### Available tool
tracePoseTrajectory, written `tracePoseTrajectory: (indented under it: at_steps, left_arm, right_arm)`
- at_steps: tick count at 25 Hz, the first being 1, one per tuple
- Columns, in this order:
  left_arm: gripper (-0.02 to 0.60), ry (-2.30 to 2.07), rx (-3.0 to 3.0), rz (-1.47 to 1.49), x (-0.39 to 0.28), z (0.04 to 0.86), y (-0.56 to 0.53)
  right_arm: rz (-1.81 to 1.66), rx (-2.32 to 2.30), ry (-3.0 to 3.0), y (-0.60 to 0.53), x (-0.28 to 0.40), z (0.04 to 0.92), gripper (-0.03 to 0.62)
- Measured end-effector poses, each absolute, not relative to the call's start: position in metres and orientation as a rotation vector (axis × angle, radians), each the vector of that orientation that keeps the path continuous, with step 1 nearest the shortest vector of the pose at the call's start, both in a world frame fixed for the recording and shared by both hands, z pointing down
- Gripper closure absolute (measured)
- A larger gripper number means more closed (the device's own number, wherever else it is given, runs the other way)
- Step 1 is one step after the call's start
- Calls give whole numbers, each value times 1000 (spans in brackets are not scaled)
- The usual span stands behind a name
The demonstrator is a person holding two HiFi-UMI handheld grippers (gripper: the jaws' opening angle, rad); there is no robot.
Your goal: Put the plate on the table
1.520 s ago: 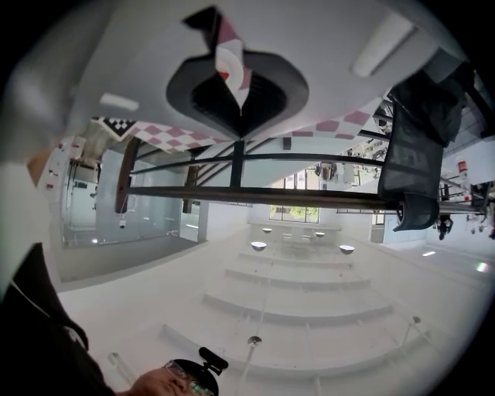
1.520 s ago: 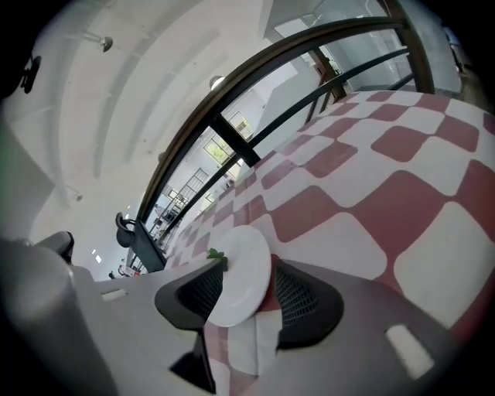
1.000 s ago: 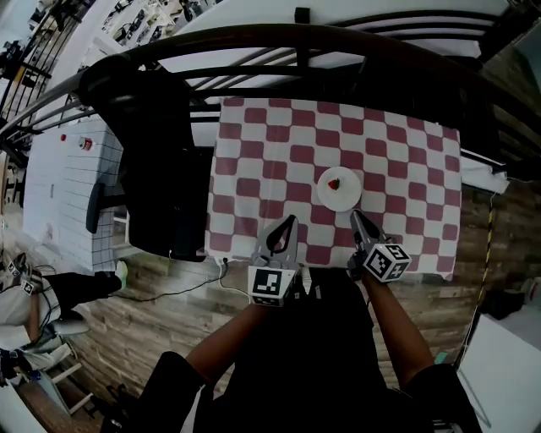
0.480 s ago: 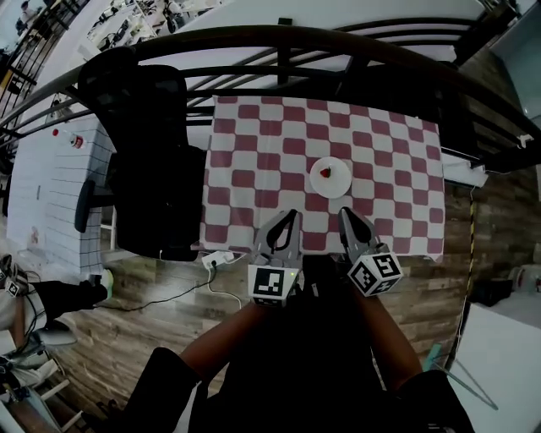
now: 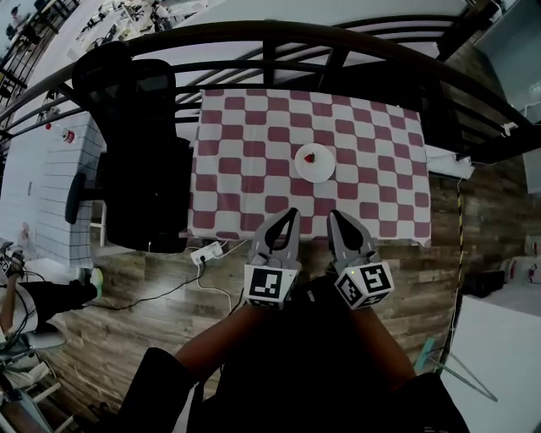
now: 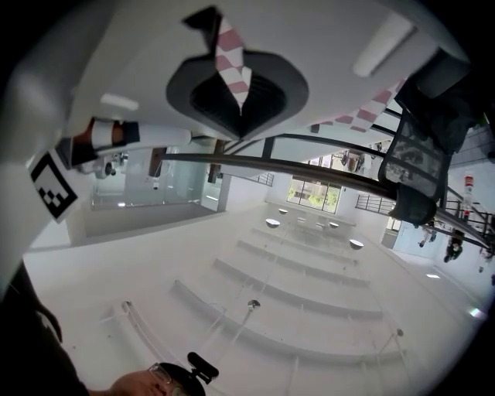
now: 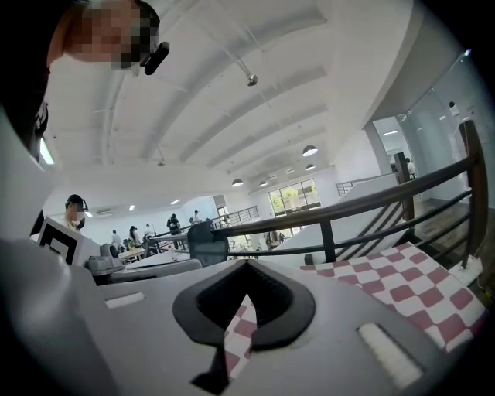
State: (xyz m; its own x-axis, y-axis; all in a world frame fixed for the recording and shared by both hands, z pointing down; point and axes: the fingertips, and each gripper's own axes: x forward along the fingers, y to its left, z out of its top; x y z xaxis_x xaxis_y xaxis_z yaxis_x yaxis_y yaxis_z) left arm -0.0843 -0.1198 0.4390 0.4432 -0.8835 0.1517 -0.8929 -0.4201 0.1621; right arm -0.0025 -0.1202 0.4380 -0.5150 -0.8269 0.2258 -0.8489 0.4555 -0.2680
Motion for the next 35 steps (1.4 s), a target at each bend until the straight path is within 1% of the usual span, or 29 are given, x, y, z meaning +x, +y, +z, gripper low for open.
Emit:
tracePoseTrajectory:
  at_steps: [7,12,16,21,28,35]
  left_arm:
    - [572,-1639,2421,75,-56,431,-53]
    - [572,-1693,2428,60,-15,424,0]
    - [572,-1673,2472,46,20,418,39]
    - [572,-1673,2511,39,48,414,81]
    - [572,-1662,2521,23,70,413,117]
    - [572,-1630,2560,17,94,412,131]
  right_arm:
    - [537,1466,-2697,-57,15,428,595]
    - [424,1459,-2730,-7,55,415,595]
    - [418,1500,-2730,31,85,415,595]
    - [392,1507,-2726,74,107,414,595]
    - [302,1538,-2704,114,129,415,597]
    - [263,1574,-2701,127,149,410,597]
